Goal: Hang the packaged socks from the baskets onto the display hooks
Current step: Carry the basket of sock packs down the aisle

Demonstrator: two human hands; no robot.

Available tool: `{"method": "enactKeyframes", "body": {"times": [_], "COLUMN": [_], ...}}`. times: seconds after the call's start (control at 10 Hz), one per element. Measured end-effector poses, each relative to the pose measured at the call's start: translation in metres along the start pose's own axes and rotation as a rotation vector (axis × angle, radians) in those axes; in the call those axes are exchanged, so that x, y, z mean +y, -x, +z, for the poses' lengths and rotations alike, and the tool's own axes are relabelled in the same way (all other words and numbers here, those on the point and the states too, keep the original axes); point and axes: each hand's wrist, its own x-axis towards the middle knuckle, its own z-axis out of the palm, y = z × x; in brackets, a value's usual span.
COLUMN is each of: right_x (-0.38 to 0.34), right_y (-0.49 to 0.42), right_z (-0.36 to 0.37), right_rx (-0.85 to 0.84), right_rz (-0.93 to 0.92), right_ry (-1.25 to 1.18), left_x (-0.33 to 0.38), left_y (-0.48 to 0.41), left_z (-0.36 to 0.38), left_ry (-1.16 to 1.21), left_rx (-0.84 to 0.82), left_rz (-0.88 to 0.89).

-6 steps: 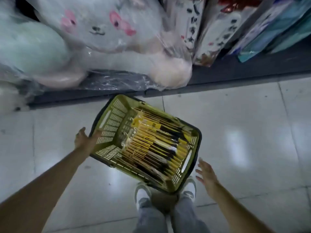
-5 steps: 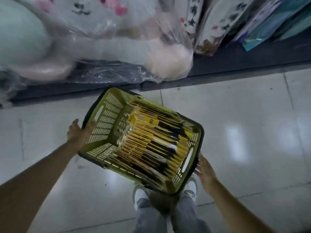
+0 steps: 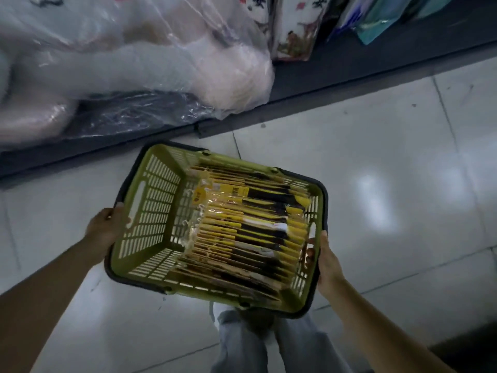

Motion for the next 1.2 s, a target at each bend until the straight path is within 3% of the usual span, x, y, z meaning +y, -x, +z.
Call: {"method": "enactKeyframes", "body": {"times": [0.2, 0.5, 0.7, 0.9, 1.2], "right_x": [-0.025, -0.101, -0.151, -0.179, -0.268], "right_y": [0.100, 0.318, 0.408, 0.440, 0.388], "right_z": [-0.116, -0.305, -0.412, -0.504, -0.613], "right_rx": [0.151, 0.370, 0.560, 0.709, 0.790], "right_rz": [-0.046, -0.177, -0.317, -0.363, -0.289], "right_ry": [-0.111, -0.328, -0.435, -0.608, -0.736], "left_x": [0.099, 0.290, 0.371, 0.467, 0.624], "left_y": [0.149, 0.402, 0.545, 0.645, 0.712], "left_z": [0.008, 0.015, 0.048, 0.113, 0.250], "left_ry": [-0.076, -0.216, -0.256, -0.305, -0.488], "left_rx": [-0.159, -0.388, -0.326, -0.373, -0.526], "left_rz": [0.117, 0.512, 0.737, 0.941, 1.114]}}
